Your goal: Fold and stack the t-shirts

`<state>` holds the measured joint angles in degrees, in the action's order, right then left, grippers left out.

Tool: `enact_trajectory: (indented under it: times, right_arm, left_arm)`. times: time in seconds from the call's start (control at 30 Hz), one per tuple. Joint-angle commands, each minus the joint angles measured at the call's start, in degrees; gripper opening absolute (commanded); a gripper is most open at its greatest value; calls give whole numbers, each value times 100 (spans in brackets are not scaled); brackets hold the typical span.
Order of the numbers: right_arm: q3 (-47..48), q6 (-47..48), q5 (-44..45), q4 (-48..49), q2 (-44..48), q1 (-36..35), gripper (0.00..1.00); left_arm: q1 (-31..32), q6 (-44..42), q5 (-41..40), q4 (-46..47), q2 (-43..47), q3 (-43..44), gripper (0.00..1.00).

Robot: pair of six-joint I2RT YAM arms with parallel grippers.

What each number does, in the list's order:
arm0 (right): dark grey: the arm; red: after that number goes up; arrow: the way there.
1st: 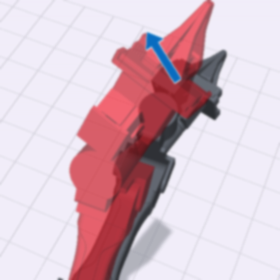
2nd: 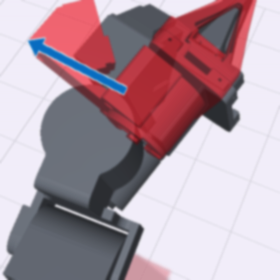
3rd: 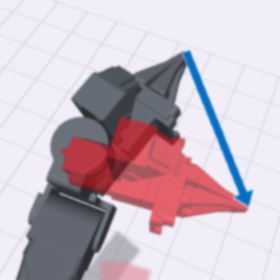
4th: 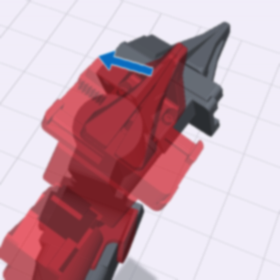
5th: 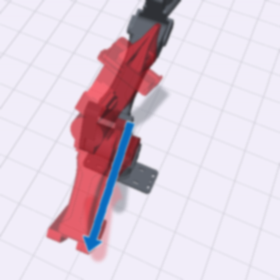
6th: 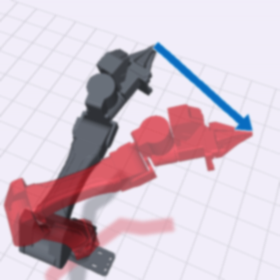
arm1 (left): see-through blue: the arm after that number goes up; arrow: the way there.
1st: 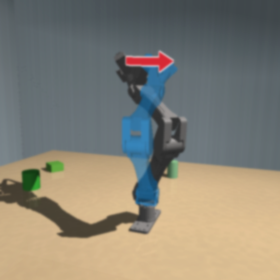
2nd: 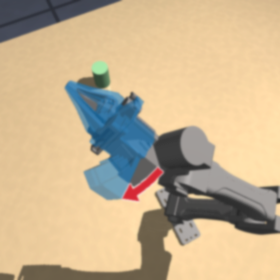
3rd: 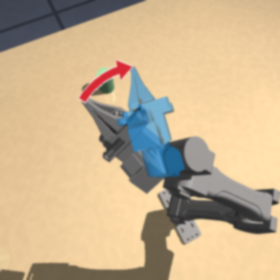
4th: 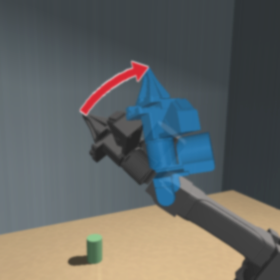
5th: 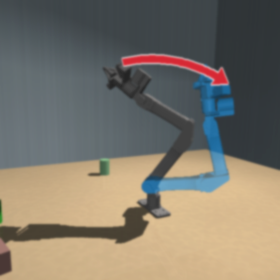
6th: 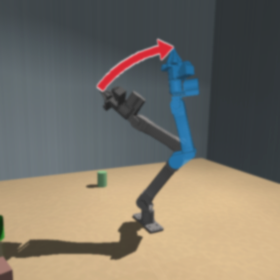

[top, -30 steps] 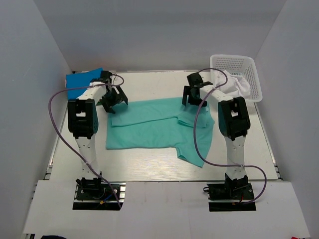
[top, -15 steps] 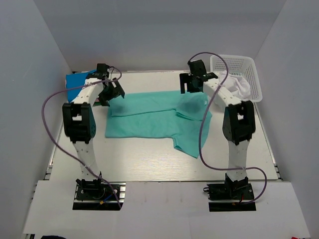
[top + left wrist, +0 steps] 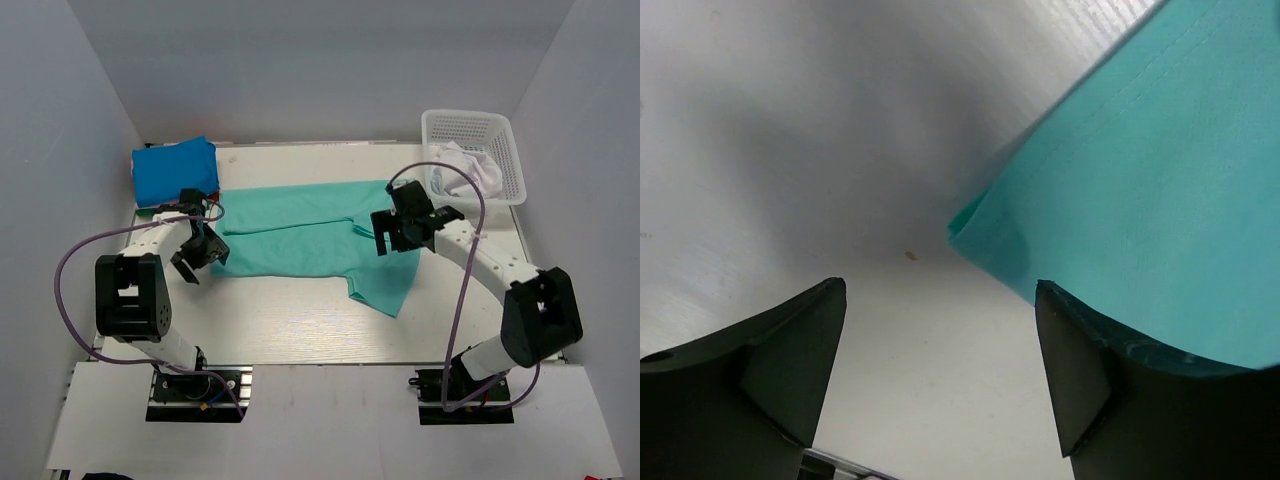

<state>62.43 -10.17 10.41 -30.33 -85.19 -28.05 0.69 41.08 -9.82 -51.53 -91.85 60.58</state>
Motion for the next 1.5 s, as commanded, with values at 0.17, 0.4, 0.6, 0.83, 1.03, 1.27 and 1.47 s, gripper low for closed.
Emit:
enact_trajectory:
  times: [0.17, 0.4, 0.6, 0.83, 1.03, 1.27, 1.47]
  right_arm:
    - [-750, -450, 189, -377, 696, -332, 90]
    - [-1365, -714, 40, -404, 1039, -771, 90]
    - [-1682, -608, -14, -184, 881, -1176, 76]
    - [-1804, -872, -373, -272, 477, -1554, 68]
    - [-1954, -1101, -366, -202, 161, -1633, 67]
    - [-1368, -1215, 206, -421, -245, -1616, 2]
    - [-22, -1048, 708, -1105, -208, -1502, 0]
  left_arm:
    - [-148, 94, 253, 855, -87, -502, 70]
    - [-148, 40, 472, 1163, 124, -1021, 19]
    - [-148, 40, 411, 1189, -69, -908, 0]
    - [-148, 40, 464, 803, 53, -740, 0]
    - [-148, 40, 569, 688, 247, -626, 0]
    - [-148, 40, 728, 503, 133, -274, 0]
    - [-148, -12, 842, 188, 133, 217, 0]
